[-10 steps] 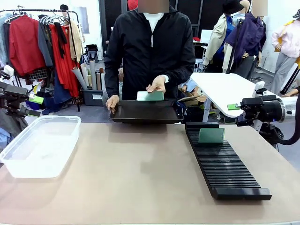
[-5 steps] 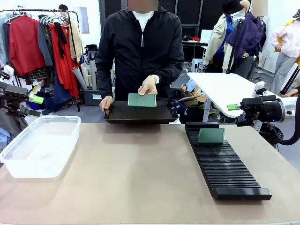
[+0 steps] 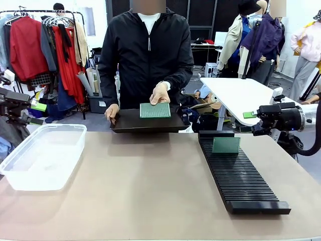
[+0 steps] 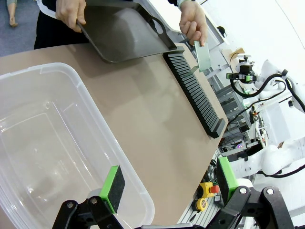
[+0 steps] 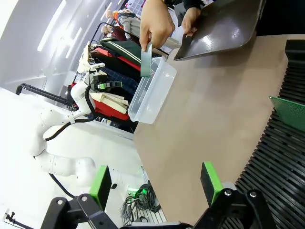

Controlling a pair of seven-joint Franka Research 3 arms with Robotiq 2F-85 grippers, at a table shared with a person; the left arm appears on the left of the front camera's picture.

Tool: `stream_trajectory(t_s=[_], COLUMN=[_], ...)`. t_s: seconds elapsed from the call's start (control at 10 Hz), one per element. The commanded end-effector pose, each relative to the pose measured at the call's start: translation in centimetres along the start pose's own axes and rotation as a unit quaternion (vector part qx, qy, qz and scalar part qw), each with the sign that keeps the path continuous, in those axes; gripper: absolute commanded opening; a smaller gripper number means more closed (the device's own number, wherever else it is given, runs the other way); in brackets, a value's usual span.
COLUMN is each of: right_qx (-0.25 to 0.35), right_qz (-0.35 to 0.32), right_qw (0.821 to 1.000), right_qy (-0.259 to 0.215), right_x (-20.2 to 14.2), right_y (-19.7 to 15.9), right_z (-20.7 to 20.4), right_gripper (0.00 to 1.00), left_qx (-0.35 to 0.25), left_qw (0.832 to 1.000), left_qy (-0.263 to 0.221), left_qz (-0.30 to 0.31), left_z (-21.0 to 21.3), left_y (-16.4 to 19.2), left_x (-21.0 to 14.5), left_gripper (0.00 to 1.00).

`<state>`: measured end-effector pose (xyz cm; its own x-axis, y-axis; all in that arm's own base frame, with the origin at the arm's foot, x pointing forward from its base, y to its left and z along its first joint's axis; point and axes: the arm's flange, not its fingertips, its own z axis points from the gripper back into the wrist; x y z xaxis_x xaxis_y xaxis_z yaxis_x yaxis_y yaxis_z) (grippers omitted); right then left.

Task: Sort PCBs into racks and boxes based on the side picked up.
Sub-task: Pick up the Blank PCB handed by the Human.

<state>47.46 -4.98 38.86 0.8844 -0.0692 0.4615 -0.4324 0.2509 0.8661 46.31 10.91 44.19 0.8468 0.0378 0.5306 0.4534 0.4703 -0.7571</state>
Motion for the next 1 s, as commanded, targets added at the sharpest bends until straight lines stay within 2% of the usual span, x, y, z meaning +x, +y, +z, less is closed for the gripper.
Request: stream_trajectory(t_s=[0.0, 0.4, 0.9], right_qx=[-0.001, 0.010, 0.025], right_qz=[0.010, 0.021, 0.031], right_qw=[1.000, 0.998, 0.997], right_qy=[0.003, 0.060, 0.073], right_x=[0.6, 0.2, -0.2], right_y=[0.1, 0.6, 0.9], right_z=[-1.0, -3.1, -5.2], right_gripper=[1.00, 1.00, 1.00], left_qx=[0.000, 0.000, 0.000], left_qw=[1.000, 1.000, 1.000], left_qy=[0.000, 0.000, 0.000], left_qz=[0.002, 0.002, 0.002], left_z=[0.1, 0.1, 0.1], left_y=[-0.2, -0.2, -0.2], left_x=[0.1, 0.1, 0.1], left_gripper=[1.00, 1.00, 1.00])
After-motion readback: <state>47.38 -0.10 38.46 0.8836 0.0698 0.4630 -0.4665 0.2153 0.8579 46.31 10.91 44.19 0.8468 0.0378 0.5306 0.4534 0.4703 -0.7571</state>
